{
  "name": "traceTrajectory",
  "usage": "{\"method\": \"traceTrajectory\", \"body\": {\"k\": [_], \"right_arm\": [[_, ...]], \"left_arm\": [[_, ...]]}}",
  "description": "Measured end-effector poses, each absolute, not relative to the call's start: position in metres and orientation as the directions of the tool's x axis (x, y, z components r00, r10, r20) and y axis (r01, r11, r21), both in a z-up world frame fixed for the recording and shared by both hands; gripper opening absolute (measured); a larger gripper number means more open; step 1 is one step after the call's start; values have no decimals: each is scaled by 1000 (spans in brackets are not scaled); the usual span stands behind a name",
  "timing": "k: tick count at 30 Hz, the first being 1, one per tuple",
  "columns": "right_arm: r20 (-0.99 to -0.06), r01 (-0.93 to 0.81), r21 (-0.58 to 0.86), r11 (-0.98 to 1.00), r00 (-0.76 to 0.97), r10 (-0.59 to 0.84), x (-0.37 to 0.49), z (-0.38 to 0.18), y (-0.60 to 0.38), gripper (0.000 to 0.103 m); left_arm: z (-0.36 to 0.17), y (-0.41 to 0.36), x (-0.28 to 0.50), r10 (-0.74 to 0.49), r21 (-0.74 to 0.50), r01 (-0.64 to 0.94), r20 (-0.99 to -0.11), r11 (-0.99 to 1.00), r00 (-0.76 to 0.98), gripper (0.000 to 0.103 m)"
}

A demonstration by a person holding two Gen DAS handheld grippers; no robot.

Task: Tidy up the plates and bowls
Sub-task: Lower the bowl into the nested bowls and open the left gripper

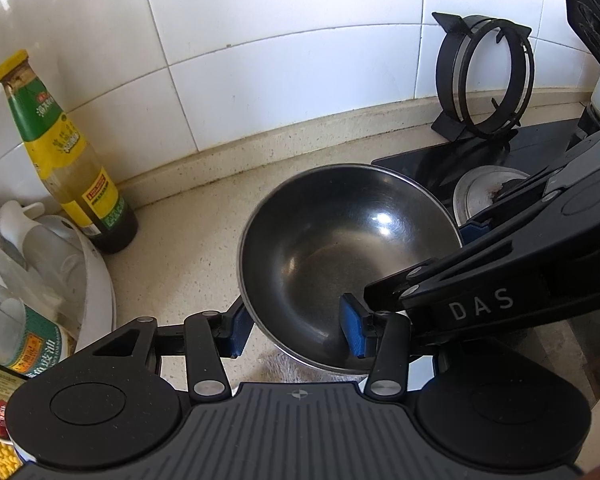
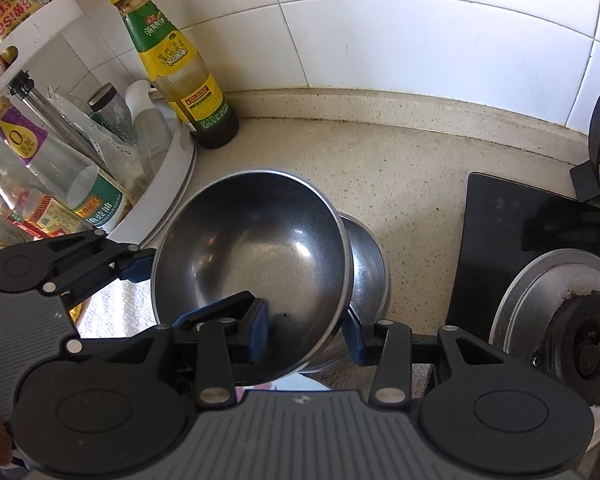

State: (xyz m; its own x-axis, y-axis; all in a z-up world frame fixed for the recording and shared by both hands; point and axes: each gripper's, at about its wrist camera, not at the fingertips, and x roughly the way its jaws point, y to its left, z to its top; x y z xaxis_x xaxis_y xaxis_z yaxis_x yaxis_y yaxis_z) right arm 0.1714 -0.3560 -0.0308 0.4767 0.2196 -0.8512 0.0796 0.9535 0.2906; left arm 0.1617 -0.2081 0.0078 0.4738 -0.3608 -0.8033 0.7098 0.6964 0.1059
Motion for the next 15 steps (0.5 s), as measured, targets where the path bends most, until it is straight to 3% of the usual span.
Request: {"method": "traceTrajectory", "body": {"k": [15], "right_arm": [[-856,80,239,968,487,171,172,-29,-358,44]], "left_arm": [[1,-210,167,-343,106,697,-813,709,472,51]]}}
